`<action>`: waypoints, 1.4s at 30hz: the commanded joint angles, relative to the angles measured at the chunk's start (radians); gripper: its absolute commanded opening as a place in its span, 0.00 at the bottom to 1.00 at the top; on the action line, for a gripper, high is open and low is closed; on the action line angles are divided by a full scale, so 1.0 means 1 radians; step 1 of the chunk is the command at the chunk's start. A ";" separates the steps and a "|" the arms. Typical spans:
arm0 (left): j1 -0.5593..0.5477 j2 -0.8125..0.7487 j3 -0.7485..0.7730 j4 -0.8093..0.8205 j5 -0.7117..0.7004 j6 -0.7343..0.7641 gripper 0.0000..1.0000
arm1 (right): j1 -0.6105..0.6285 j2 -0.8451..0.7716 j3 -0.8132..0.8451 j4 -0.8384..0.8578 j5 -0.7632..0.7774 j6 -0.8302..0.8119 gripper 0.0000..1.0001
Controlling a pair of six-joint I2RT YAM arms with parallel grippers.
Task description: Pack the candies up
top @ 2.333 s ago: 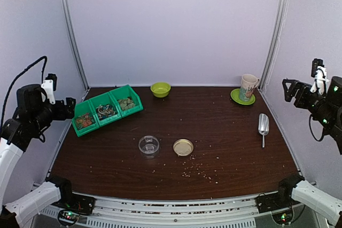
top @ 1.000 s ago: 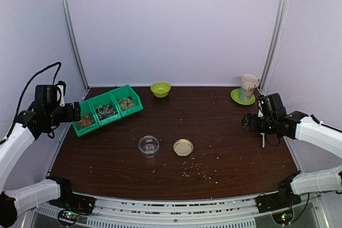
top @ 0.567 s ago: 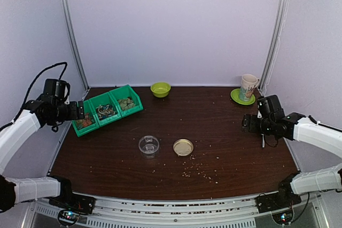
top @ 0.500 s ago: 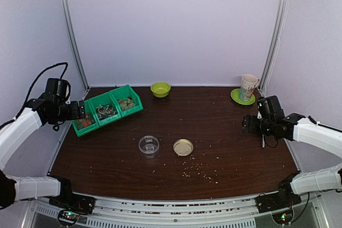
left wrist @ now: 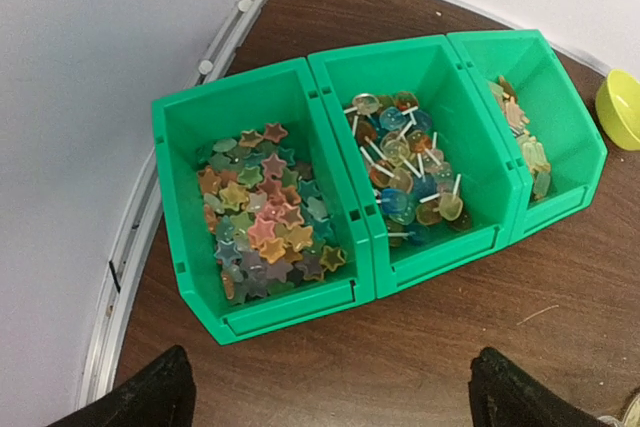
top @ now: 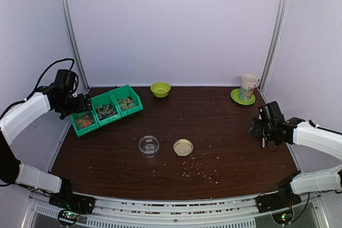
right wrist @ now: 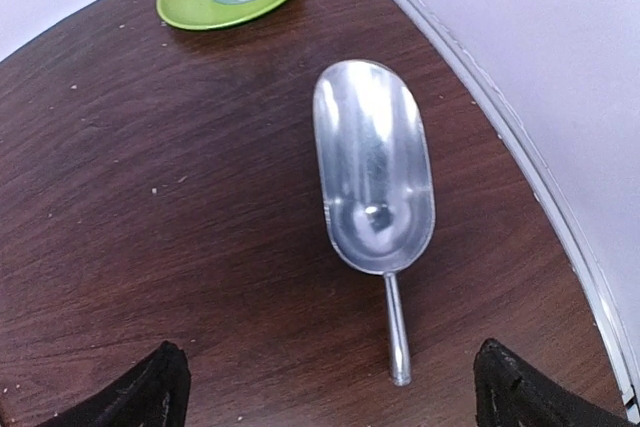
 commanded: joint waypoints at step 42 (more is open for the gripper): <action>0.008 -0.091 -0.065 0.125 0.160 0.028 0.98 | -0.186 0.334 0.076 -0.015 -0.168 0.054 0.49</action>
